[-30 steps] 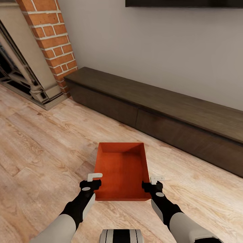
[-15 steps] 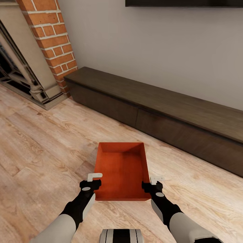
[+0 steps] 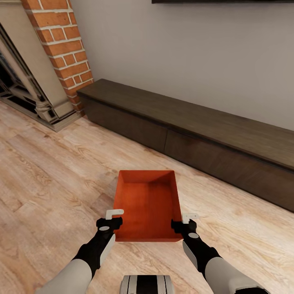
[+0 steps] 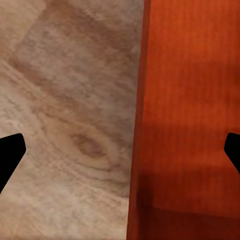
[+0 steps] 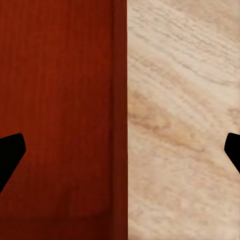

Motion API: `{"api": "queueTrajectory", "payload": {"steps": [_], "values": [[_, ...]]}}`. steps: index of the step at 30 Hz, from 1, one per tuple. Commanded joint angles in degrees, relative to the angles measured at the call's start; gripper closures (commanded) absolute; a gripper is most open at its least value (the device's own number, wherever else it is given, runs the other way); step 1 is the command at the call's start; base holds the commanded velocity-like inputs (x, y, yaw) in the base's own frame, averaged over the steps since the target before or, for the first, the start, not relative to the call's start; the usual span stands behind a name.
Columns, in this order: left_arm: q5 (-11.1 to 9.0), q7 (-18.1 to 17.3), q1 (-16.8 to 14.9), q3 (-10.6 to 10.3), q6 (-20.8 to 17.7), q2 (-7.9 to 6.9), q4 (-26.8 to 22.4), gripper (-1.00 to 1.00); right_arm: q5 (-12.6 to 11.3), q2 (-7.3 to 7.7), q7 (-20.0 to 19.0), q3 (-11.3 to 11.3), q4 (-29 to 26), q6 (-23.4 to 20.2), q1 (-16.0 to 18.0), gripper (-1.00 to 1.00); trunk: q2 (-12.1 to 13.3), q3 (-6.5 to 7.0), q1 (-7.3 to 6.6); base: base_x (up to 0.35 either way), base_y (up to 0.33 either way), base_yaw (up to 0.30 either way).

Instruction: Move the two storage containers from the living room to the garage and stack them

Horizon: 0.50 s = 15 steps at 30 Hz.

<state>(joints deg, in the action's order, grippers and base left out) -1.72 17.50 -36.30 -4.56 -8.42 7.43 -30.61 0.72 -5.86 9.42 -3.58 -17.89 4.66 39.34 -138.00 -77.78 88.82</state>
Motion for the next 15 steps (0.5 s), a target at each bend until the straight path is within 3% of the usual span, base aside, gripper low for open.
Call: {"api": "queueTrajectory", "payload": {"steps": [1,7,15], "values": [[-0.2,0.4,0.0,-0.4,-0.4,-0.05,-0.1,-1.0,0.1,0.0,0.4,-0.4,0.1,0.1,0.0,-1.0,-0.4,-0.22,0.21,0.0,0.0,0.0],[-0.2,0.3,0.0,-0.4,-0.4,-0.05,-0.1,-1.0,0.1,0.01,0.4,-0.4,0.1,0.1,0.0,-1.0,-2.8,-1.3,1.53,0.0,0.0,0.0],[-0.2,0.3,0.0,-0.4,-0.4,-0.05,-0.1,-1.0,0.1,0.01,0.4,-0.4,0.1,0.1,0.0,-1.0,-2.8,-1.3,1.53,0.0,0.0,0.0]]}}
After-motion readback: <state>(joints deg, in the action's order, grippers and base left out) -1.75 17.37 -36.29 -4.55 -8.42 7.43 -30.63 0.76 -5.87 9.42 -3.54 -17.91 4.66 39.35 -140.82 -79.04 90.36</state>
